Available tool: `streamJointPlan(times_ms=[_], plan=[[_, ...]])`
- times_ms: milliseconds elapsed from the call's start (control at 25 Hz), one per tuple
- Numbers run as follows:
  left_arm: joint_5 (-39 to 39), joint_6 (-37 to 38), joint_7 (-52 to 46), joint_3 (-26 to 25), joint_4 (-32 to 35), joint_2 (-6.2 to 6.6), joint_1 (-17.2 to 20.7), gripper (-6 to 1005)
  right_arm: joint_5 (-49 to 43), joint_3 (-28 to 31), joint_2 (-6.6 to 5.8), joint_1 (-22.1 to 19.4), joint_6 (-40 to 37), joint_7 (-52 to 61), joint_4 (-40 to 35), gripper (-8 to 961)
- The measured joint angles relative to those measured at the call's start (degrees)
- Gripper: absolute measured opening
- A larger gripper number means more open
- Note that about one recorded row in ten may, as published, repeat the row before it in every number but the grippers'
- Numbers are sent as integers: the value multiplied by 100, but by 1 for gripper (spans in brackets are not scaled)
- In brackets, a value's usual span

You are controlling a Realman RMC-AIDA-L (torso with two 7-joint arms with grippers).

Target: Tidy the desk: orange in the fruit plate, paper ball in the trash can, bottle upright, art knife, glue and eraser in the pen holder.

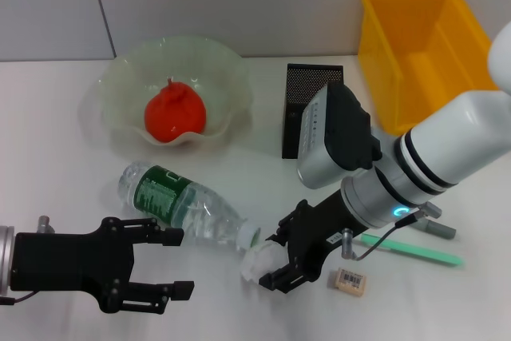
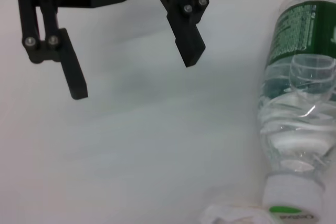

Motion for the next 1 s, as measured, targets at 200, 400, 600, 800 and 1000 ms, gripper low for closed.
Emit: streamJointPlan(times_ms=[200, 400, 600, 800, 1000], plan=[[0, 0, 1, 0, 0, 0, 0, 795, 0, 68, -30, -63, -97, -1, 81, 627], [-5, 0, -26, 2, 0, 0, -2, 795, -57, 752, -59, -341, -708, -1, 564, 550], [-64, 3, -19, -58, -41, -19, 3, 795, -12, 1889, -71, -843, -1371, -130, 1217, 543], [-71, 29, -2, -122, -61, -145, 49, 795, 670, 3075, -71, -1368, -1804, -612, 1510, 543], [-88, 53, 4, -221, -72, -211, 90, 794, 1849, 4192, -56, -1843, -1998, -1481, 1328, 543]])
